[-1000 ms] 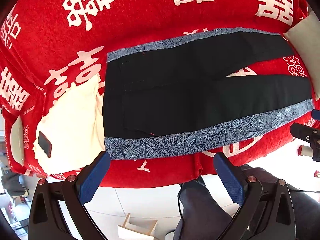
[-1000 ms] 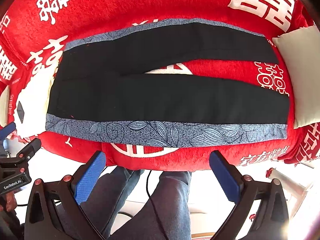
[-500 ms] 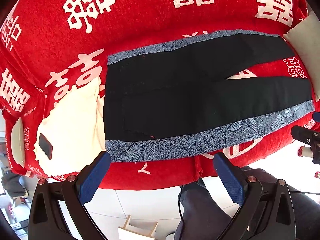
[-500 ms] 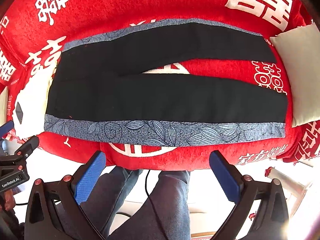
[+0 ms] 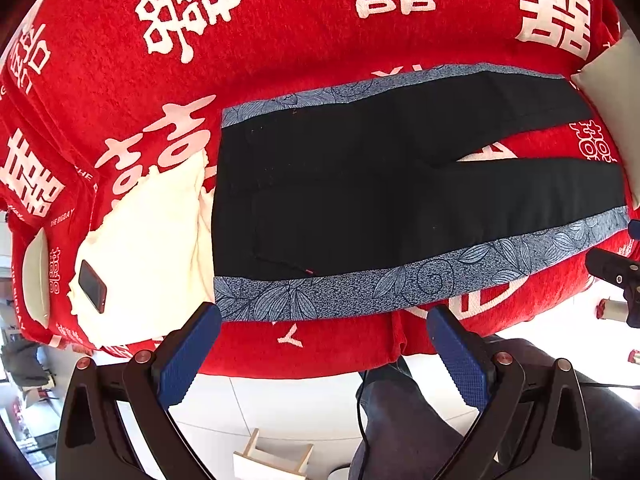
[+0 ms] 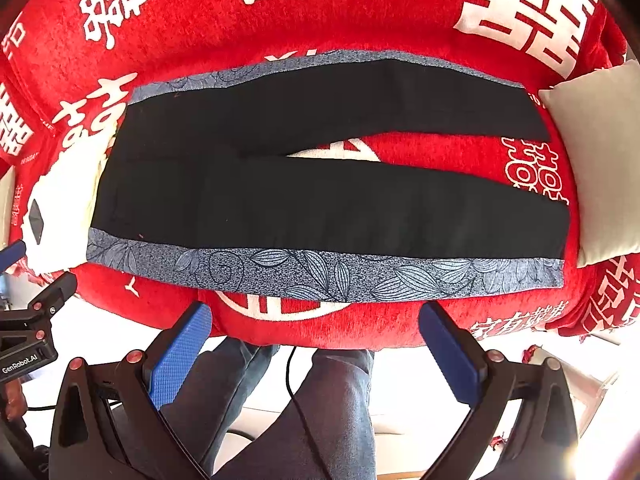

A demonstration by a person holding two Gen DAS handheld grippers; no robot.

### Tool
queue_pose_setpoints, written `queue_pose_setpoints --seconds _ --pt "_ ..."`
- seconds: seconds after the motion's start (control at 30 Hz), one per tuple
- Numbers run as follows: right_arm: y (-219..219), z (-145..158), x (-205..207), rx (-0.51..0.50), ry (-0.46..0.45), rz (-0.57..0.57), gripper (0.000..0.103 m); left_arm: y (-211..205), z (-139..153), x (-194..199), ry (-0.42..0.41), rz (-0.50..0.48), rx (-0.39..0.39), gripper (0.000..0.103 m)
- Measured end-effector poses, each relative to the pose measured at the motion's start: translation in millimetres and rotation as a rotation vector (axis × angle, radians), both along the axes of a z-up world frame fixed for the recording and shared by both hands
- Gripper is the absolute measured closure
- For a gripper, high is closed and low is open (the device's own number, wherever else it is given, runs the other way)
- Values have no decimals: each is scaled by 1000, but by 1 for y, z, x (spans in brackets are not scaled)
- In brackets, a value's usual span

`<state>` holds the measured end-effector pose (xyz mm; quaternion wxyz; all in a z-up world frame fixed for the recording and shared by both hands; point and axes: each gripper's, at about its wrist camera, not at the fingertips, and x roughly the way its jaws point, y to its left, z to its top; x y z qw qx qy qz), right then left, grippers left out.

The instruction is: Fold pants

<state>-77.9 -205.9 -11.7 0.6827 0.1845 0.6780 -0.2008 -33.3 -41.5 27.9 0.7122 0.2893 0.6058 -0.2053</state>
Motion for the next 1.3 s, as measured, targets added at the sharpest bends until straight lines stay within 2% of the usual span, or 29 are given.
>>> queue_pose_setpoints --seconds 0.93,1.3 --pt "-2 -2 0 3 3 -10 0 0 -3 -6 -16 -17 12 0" --pt "-1 -17 -1 14 11 -38 0 10 -15 8 53 94 -26 0"
